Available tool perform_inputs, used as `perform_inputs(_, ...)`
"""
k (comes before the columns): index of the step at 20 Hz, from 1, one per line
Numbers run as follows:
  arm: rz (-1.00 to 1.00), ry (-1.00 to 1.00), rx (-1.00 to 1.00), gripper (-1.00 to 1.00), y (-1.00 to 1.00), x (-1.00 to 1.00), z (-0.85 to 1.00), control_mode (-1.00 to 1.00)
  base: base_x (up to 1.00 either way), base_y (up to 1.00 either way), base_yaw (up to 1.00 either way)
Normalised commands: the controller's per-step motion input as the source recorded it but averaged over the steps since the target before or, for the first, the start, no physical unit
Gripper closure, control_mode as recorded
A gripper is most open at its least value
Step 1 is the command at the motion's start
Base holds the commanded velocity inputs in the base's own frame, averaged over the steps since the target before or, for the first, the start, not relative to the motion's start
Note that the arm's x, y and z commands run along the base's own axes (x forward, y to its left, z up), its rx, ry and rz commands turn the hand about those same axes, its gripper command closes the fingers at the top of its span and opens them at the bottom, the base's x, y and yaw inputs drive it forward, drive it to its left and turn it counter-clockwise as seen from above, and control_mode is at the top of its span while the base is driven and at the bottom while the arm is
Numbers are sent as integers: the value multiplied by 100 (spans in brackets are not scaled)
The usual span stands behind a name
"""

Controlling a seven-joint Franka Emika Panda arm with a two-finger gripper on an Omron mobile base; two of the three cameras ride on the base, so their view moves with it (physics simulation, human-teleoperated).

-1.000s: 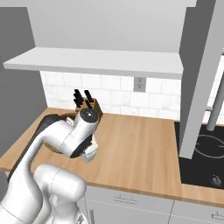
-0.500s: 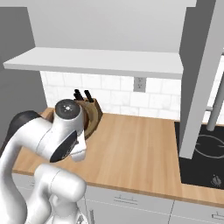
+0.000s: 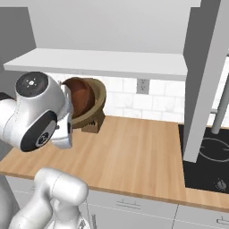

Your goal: Pick up the bowls on the counter and stack them on top of one another in the open cabinet. Place the smaller bowl on top of the larger bowl.

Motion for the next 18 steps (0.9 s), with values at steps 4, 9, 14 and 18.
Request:
perform_inputs(4, -2, -37, 0, 100, -1, -3, 73, -100, 0, 0, 0)
perform_inputs(9, 0, -24, 0, 100, 0, 8, 69, -100, 0, 0, 0)
perform_inputs(14, 0, 0, 0, 100, 0, 42, 47, -100, 0, 0, 0)
perform_inputs(18, 0, -2, 0, 100, 0, 54, 30, -100, 0, 0, 0)
